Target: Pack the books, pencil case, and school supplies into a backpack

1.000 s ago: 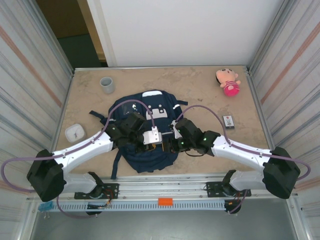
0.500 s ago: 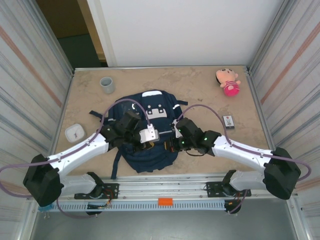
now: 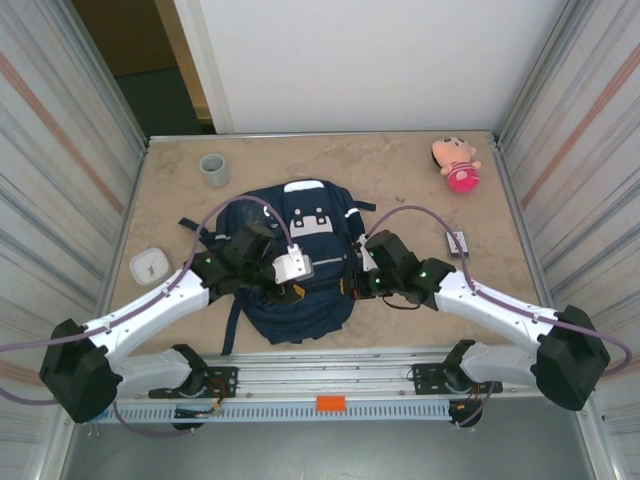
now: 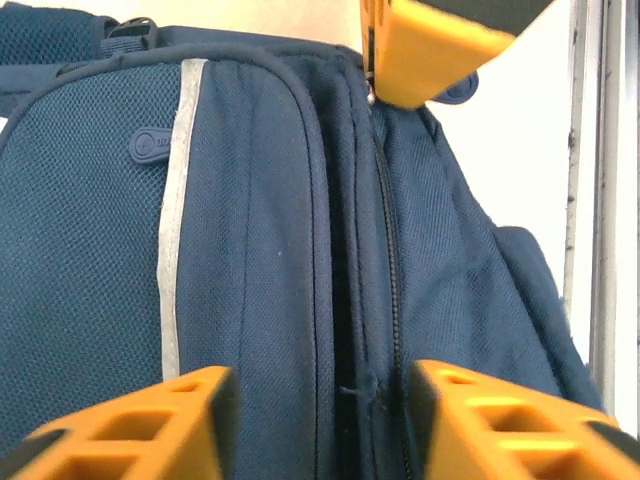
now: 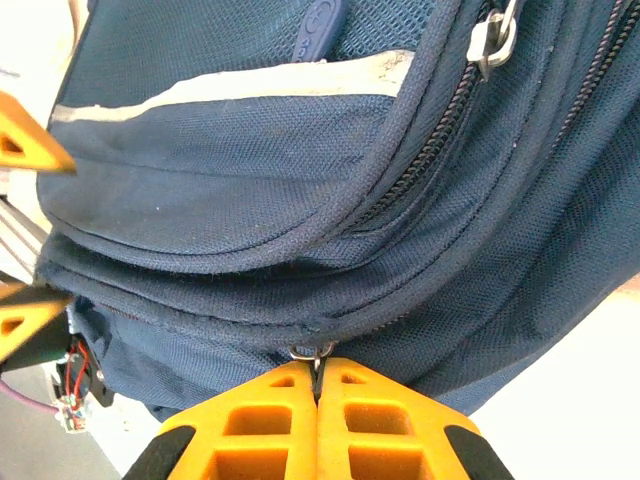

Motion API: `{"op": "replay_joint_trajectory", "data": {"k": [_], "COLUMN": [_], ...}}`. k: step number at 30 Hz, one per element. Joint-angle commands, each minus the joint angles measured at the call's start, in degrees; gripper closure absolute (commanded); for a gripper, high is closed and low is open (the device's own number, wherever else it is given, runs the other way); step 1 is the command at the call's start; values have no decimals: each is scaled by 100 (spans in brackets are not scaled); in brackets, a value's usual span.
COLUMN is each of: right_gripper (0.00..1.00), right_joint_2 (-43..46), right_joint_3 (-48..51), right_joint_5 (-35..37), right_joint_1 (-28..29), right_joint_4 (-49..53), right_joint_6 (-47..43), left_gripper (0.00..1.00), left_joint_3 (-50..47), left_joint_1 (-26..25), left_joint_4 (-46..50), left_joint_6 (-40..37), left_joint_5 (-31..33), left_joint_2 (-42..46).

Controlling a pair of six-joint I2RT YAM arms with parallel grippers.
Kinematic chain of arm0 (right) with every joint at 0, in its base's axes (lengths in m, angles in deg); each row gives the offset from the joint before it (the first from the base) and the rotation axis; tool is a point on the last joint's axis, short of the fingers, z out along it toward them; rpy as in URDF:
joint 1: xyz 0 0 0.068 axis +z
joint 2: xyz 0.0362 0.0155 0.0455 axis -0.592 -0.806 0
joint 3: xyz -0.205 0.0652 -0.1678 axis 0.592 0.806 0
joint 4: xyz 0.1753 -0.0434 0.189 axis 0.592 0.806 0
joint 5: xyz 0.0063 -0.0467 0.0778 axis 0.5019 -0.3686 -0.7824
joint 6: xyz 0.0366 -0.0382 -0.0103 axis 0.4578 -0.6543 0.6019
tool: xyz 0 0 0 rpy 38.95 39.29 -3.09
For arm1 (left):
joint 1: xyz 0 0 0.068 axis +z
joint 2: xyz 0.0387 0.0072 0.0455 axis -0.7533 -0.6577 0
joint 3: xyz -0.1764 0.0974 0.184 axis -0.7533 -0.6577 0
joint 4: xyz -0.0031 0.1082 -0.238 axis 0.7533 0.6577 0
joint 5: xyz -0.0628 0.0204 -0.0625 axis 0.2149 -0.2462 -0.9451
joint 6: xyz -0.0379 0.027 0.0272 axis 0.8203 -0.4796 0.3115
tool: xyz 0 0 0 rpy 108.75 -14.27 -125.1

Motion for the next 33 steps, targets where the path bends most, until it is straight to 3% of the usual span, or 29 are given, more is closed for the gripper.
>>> {"op": "replay_joint_trajectory", "data": {"k": [1, 5, 9, 14, 17, 22, 27, 28, 30, 33], "right_gripper": [100, 100, 100, 99, 90, 78, 72, 73, 86, 98], "right_joint_2": [34, 186, 354, 508, 405, 77, -96, -92, -43, 154], "right_joint_3": [19, 54, 120, 240, 308, 290, 305, 323, 352, 350], "right_joint_5": [-114, -193, -199, 35, 229, 110, 25, 33, 60, 358], "right_joint_1": [53, 52, 51, 24, -24, -65, -45, -50, -47, -87], "right_joint_4": [-194, -258, -258, -145, -76, -566, -761, -765, -725, -379], "right_joint_6": [-143, -162, -151, -125, -178, -257, -262, -261, -266, -266], "left_gripper": [37, 34, 40, 72, 88, 91, 91, 91, 91, 92], "left_joint_3": [345, 505, 466, 303, 195, -112, -230, -235, -261, -271], "left_joint_1": [-328, -672, -691, -687, -685, -687, -687, -687, -686, -649], "left_joint_4": [-7, -246, -714, -982, -1043, -1617, -1747, -1740, -1693, -1470], "left_joint_6": [127, 254, 442, 469, 452, 748, 915, 915, 883, 827], "left_joint_5": [45, 381, 676, 1010, 682, -101, -223, -211, -137, 236], "left_joint_2": [-193, -634, -859, -813, -587, -262, -140, -113, -58, 22]}}
